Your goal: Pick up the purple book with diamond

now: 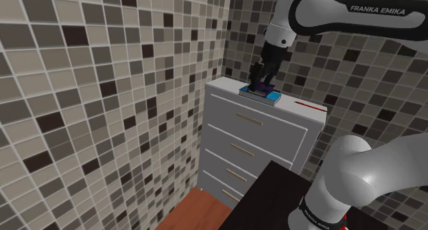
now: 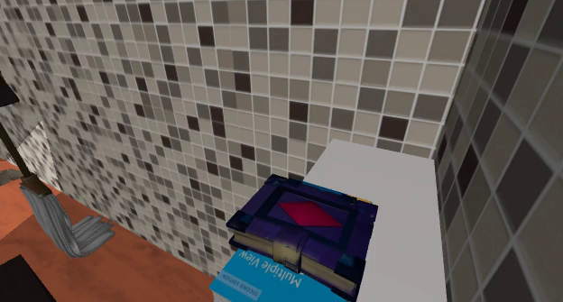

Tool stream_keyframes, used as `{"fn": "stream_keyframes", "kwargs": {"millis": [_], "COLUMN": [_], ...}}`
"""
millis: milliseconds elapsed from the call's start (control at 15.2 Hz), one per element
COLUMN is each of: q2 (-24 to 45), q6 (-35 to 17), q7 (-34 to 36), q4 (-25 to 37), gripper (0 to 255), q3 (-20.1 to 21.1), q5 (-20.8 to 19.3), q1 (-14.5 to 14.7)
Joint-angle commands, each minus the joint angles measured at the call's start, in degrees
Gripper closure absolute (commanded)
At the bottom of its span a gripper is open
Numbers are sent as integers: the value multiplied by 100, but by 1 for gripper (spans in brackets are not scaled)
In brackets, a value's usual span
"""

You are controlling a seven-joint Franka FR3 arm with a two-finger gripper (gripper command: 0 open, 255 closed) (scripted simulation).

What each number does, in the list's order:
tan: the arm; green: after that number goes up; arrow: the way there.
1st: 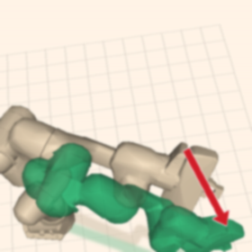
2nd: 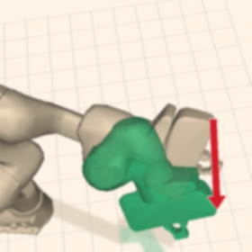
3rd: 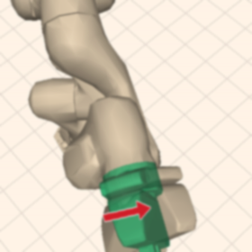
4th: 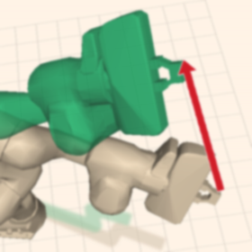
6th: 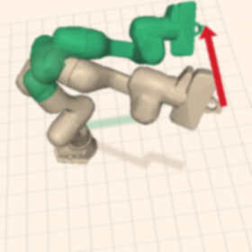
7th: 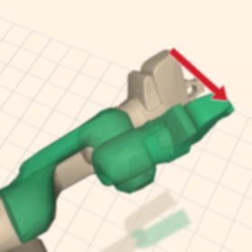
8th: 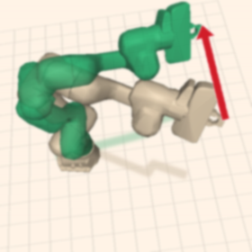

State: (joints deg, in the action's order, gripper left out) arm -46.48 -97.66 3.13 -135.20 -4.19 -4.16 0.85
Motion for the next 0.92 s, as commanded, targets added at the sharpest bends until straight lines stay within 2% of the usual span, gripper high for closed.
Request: {"fn": "stream_keyframes", "kwargs": {"millis": [0,462,858], "q2": [0,429,1169], "q6": [0,-1596,-2957], "q7": [0,235,909], "q4": [0,-905,-1301], "gripper": [0,0,0], "q3": [0,397,754], "q5": [0,-1396,-2972], "q1": [0,-490,-1245]}}
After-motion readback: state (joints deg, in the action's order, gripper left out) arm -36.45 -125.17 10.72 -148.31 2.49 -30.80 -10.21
